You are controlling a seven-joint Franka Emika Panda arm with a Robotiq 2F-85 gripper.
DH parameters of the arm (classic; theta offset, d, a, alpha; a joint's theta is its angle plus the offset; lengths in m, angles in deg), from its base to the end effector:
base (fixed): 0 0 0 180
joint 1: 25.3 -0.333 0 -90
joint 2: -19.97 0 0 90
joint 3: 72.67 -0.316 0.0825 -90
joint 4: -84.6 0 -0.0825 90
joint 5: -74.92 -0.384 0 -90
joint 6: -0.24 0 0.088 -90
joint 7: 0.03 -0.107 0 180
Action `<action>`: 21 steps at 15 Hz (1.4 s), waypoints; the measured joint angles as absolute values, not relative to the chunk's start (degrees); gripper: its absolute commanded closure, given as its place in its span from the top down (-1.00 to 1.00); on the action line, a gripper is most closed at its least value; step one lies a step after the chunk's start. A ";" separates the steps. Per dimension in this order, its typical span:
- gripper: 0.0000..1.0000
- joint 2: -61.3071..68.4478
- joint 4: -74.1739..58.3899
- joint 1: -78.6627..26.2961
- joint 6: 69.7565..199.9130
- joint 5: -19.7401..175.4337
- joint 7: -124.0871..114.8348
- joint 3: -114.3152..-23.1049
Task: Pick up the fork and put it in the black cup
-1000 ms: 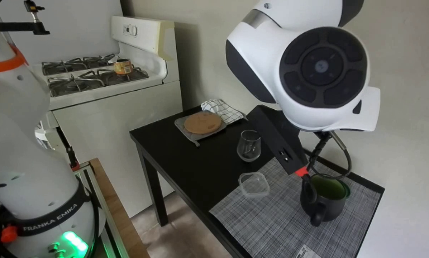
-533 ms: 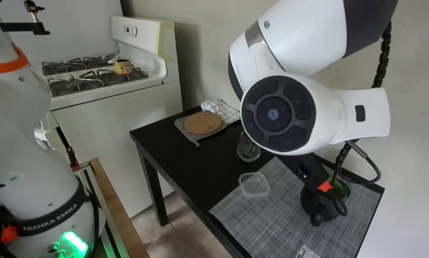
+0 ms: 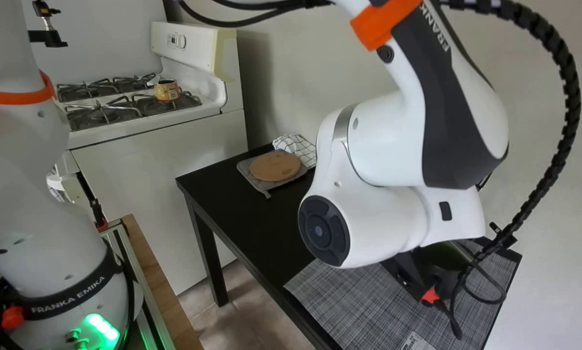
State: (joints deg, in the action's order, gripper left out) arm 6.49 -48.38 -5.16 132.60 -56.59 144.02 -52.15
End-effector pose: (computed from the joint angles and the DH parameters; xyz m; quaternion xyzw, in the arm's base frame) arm 0.4047 -0.3311 0.2461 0.8092 -0.0847 0.5814 0.0020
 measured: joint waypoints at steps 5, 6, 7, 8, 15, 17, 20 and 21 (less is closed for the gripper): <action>-0.96 0.71 -46.65 -5.19 127.75 -63.43 149.19 -51.95; -0.96 0.12 -46.16 -5.22 127.29 -64.20 149.51 -51.89; -0.96 -0.38 -45.67 -5.28 127.15 -64.74 149.79 -51.81; -0.96 -0.84 -45.24 -5.39 127.15 -64.87 150.17 -51.64; -0.96 -4.44 -44.39 -6.31 127.85 -64.82 153.02 -50.41; -0.96 -5.10 -44.18 -6.63 128.68 -64.80 153.29 -50.20; -0.96 -5.64 -43.88 -7.02 129.82 -64.74 153.45 -50.04; -0.96 -5.80 -43.71 -7.21 130.42 -64.71 153.54 -49.97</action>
State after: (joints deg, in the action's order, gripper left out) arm -5.80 -43.71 -7.21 130.42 -64.71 153.54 -49.97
